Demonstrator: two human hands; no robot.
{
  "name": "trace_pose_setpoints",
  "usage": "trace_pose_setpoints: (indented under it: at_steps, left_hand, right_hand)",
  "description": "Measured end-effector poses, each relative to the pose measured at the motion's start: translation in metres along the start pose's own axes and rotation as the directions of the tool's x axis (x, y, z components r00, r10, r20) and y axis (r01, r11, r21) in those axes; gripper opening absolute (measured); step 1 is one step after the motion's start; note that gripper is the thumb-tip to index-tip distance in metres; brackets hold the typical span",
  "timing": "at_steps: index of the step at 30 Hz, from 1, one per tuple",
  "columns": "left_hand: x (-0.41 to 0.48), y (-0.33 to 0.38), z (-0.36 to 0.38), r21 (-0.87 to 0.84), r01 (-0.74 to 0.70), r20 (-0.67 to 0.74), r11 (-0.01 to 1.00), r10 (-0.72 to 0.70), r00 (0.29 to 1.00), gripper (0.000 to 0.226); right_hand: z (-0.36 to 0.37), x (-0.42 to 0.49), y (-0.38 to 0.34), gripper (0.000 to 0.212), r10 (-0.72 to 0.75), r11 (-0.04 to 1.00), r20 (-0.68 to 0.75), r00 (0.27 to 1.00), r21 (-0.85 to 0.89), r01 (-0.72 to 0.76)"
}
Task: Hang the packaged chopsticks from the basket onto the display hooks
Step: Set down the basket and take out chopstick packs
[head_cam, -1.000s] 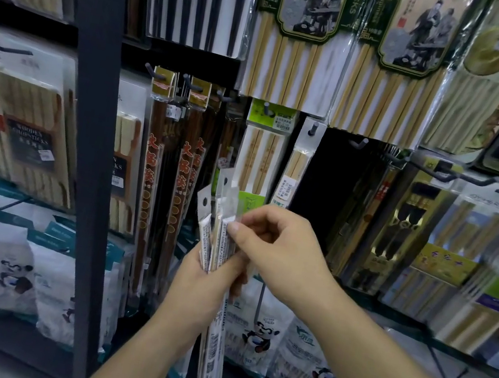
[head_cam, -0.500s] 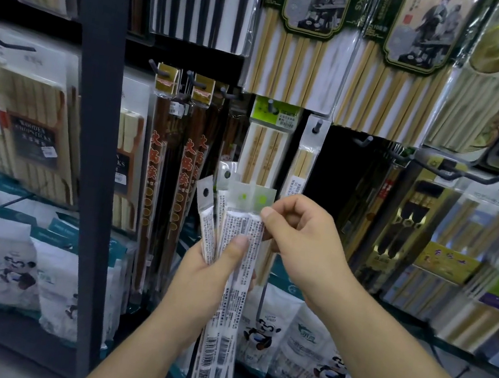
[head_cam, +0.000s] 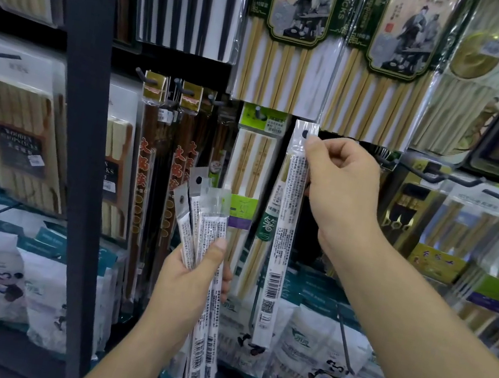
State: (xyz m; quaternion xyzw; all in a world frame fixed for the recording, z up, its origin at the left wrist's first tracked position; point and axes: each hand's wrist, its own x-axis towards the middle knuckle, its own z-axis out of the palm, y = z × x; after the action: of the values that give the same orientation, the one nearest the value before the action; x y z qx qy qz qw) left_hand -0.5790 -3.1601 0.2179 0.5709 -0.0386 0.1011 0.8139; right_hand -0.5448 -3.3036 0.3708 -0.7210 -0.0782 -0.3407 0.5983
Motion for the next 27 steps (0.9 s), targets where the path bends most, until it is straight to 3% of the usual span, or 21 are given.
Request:
trace_pose_setpoints:
  at_steps: [12, 18, 22, 25, 27]
  left_hand:
    - [0.000, -0.002, -0.001, 0.007, -0.002, -0.023, 1.000, 0.002, 1.000, 0.036]
    - [-0.001, 0.000, -0.002, 0.050, -0.019, 0.005, 0.999, 0.019, 1.000, 0.032]
    - [-0.002, 0.001, -0.004, 0.052, -0.040, -0.020, 0.998, 0.041, 0.999, 0.041]
    - [-0.003, 0.002, -0.003, 0.059, -0.056, -0.022, 0.997, 0.057, 0.998, 0.038]
    - [-0.005, 0.004, -0.001, 0.045, -0.073, -0.018, 0.996, 0.074, 0.997, 0.030]
  right_hand:
    - [0.017, 0.000, -0.001, 0.026, 0.125, 0.983, -0.095, 0.988, 0.149, -0.110]
    - [0.017, -0.002, 0.012, 0.026, 0.152, 0.984, -0.119, 0.981, 0.115, -0.139]
    - [0.008, -0.011, 0.022, 0.019, 0.169, 0.985, -0.131, 0.977, 0.058, -0.163]
    - [0.003, -0.032, 0.030, 0.018, 0.172, 0.985, -0.053, 0.984, 0.038, -0.170]
    - [0.003, -0.048, 0.034, 0.016, 0.191, 0.981, 0.110, 0.975, -0.008, -0.192]
